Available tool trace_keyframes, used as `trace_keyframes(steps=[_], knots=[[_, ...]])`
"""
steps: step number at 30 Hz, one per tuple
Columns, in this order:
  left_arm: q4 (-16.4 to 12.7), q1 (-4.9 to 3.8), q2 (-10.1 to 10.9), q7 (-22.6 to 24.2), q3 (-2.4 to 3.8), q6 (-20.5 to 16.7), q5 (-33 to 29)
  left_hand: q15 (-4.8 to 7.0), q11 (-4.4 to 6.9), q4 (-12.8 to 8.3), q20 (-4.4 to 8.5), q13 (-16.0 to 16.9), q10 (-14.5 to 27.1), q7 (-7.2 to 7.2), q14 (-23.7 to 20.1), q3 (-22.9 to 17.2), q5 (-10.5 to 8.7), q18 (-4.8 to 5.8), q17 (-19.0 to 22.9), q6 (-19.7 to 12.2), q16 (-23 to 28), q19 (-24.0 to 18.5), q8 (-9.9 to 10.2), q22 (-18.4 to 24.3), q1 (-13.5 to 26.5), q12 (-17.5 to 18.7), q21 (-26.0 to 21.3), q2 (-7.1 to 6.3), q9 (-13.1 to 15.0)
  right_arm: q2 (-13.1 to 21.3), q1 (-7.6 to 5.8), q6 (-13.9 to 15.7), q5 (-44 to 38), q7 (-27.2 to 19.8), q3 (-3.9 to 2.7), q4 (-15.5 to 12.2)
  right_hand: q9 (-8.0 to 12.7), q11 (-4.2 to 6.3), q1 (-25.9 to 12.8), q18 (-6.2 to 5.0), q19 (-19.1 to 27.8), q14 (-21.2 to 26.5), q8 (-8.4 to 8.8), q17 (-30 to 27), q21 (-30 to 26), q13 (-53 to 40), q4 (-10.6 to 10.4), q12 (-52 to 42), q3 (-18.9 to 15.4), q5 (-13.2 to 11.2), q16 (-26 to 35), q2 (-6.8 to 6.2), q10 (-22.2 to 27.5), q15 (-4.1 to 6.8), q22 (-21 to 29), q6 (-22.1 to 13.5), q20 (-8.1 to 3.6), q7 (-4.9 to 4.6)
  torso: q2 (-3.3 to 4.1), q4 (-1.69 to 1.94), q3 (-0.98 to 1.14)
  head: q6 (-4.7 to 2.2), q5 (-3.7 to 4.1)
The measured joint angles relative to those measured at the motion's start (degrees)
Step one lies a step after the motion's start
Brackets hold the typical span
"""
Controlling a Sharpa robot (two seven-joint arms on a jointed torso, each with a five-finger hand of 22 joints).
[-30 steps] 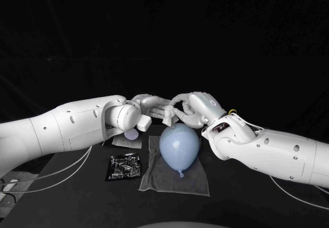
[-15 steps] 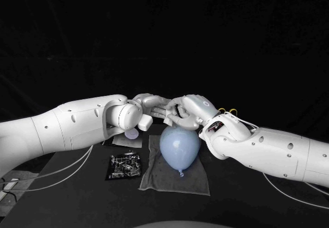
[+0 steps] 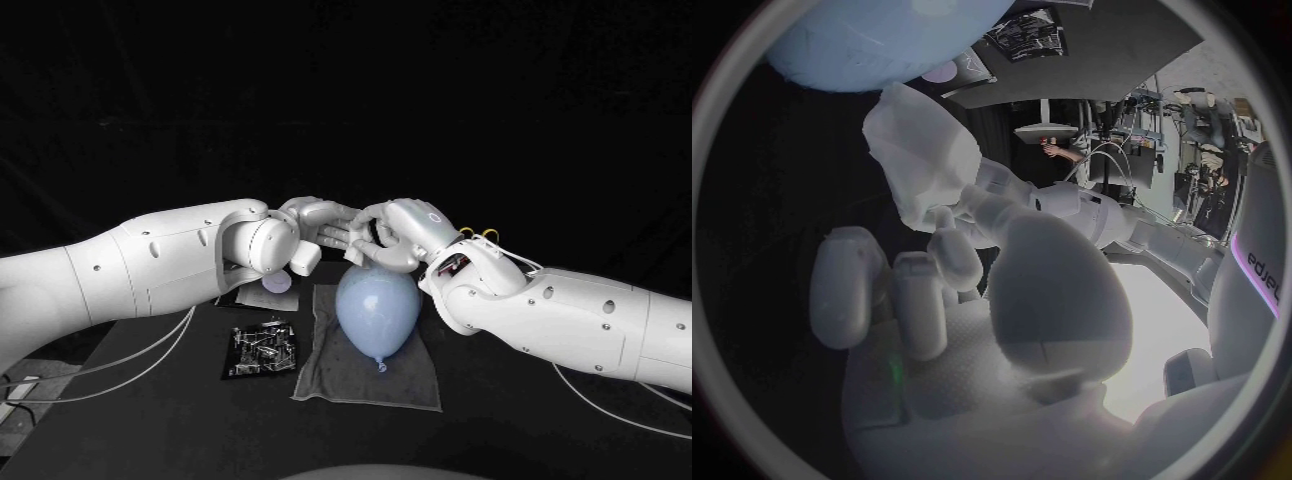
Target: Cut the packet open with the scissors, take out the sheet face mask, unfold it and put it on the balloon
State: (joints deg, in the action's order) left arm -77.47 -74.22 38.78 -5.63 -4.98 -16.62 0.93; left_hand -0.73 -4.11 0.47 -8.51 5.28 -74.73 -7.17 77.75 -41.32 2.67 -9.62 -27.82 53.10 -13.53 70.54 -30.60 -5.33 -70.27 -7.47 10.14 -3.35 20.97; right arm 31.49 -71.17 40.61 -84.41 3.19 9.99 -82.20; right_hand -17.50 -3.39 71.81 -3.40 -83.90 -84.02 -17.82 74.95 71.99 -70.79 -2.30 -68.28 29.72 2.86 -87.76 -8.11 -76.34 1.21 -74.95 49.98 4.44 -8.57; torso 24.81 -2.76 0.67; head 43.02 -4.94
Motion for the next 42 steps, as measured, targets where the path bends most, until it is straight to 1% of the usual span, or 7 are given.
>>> trace_keyframes(steps=[5, 13, 30, 32, 36, 39, 42], knots=[[-0.01, 0.0, 0.0, 0.0, 0.0, 0.1, 0.02, 0.0, 0.0, 0.0, 0.0, 0.0, 0.0, 0.0, 0.0, 0.0, -0.01, 0.14, 0.01, -0.01, 0.0, 0.0, 0.0, 0.0, -0.02, 0.0, 0.0, -0.03, 0.0, -0.08, 0.0, 0.37, 0.06, 0.1, 0.0, 0.0, 0.11, 0.0, 0.5, 0.0, 0.01, 0.0, 0.18, 0.0, 0.0, -0.12, 0.0, 0.0, 0.0, 0.0, 0.0, 0.5, 0.0, 0.0, 0.01, 0.0, 0.01, 0.0, 0.0, 0.0, -0.01, 0.01, 0.02], [-0.16, 0.0, -0.04, -0.06, 0.0, 0.32, 0.08, -0.01, 0.0, -0.01, 0.22, -0.01, 0.0, 0.08, -0.01, 0.01, -0.02, -0.59, 0.02, -0.11, 0.0, 0.22, 0.0, 0.0, -0.02, 0.0, 0.0, -0.04, 0.0, -0.43, 0.0, -0.16, 0.19, 0.12, -0.01, 0.37, 0.23, 0.0, 0.72, 0.0, 0.02, 0.01, 0.22, -0.05, 0.0, -0.13, -0.16, 0.0, -0.16, 0.0, 0.0, 0.73, 0.0, 0.0, 0.04, 0.32, 0.01, -0.31, 0.0, 0.0, -0.02, 0.08, 0.03], [-0.22, 0.12, -0.07, -0.35, -0.13, 0.46, 0.21, -0.06, 0.0, -0.01, 0.21, 0.04, 0.0, -0.12, -0.07, 0.01, -0.05, -0.57, 0.03, -0.11, -0.16, 0.21, -0.32, -0.01, 0.06, 0.0, 0.0, -0.21, 0.0, -0.52, -0.17, -5.09, 0.19, 0.35, -0.17, 0.51, 0.35, 0.0, 1.27, 0.0, 0.01, 0.01, 0.43, 0.0, 0.0, -0.25, -0.87, 0.01, -0.87, -0.01, 0.11, 1.28, 0.0, 0.0, 0.01, 2.55, 0.4, 0.52, 0.0, -0.02, -0.03, 0.3, 0.04], [-0.22, 0.14, -0.08, -0.43, -0.14, 0.49, 0.23, -0.03, 0.0, -0.01, 0.21, 0.04, 0.0, -0.13, -0.03, 0.01, -0.05, -0.56, 0.03, -0.09, -0.15, 0.21, -0.32, -0.01, 0.06, 0.0, 0.0, -0.21, 0.0, -0.47, -0.2, -5.23, 0.17, 0.35, -0.18, 0.46, 0.35, 0.05, 1.62, 0.0, 0.02, 0.01, 0.06, 0.0, 0.07, -0.3, -0.87, 0.01, -0.87, -0.01, -0.06, 1.63, 0.05, 0.0, 0.0, 3.17, 0.41, 0.92, 0.0, -0.03, -0.02, 0.31, 0.02], [-0.19, 0.14, -0.09, -0.5, -0.14, 0.52, 0.26, 0.02, 0.0, -0.01, 0.21, 0.04, 0.0, -0.13, 0.01, 0.01, -0.06, -0.56, 0.08, -0.09, -0.04, 0.21, -0.32, -0.01, 0.06, 0.0, 0.0, -0.21, 0.0, -0.39, -0.2, -4.86, 0.17, 0.18, -0.18, 0.37, -0.19, 0.94, 2.81, 0.0, -0.01, 0.02, -1.27, 0.0, 0.58, -0.6, -0.18, -0.38, -0.5, -0.15, -0.35, 2.81, -0.12, 0.02, 0.0, 4.68, 0.38, 1.94, -0.01, -0.03, -0.01, 0.32, -0.01], [-0.15, 0.12, -0.08, -0.51, -0.11, 0.52, 0.29, 0.03, 0.0, -0.01, 0.21, 0.04, 0.0, -0.14, 0.0, 0.01, -0.16, -0.56, 0.08, -0.1, 0.0, 0.21, -0.32, -0.01, 0.05, 0.0, 0.0, -0.2, 0.0, -0.36, -0.17, -3.82, 0.22, -0.18, -0.14, 0.28, -0.93, 1.36, 3.88, 0.0, -0.03, 0.06, -2.48, 0.0, 0.9, -0.8, 0.58, -0.38, -0.22, -0.25, -0.35, 3.4, -0.54, 0.59, 0.0, 6.36, -0.27, 2.44, -0.01, -0.03, -0.01, 0.31, -0.01], [-0.11, 0.04, -0.06, -0.5, -0.03, 0.52, 0.3, 0.03, 0.0, -0.01, 0.21, 0.04, 0.0, -0.14, 0.0, 0.01, -0.21, -0.55, 0.08, -0.1, -0.23, 0.21, -0.32, -0.01, -0.01, 0.0, 0.0, -0.16, 0.0, -0.33, -0.1, -2.55, 0.36, -0.67, -0.07, 0.22, -1.33, 1.46, 4.45, 0.0, -0.11, 0.0, -3.05, 0.0, 1.12, -0.87, 0.66, -0.38, -0.15, -0.25, -0.35, 3.97, -0.63, 0.87, 0.0, 6.96, -0.35, 2.46, -0.01, -0.03, -0.01, 0.31, 0.02]])
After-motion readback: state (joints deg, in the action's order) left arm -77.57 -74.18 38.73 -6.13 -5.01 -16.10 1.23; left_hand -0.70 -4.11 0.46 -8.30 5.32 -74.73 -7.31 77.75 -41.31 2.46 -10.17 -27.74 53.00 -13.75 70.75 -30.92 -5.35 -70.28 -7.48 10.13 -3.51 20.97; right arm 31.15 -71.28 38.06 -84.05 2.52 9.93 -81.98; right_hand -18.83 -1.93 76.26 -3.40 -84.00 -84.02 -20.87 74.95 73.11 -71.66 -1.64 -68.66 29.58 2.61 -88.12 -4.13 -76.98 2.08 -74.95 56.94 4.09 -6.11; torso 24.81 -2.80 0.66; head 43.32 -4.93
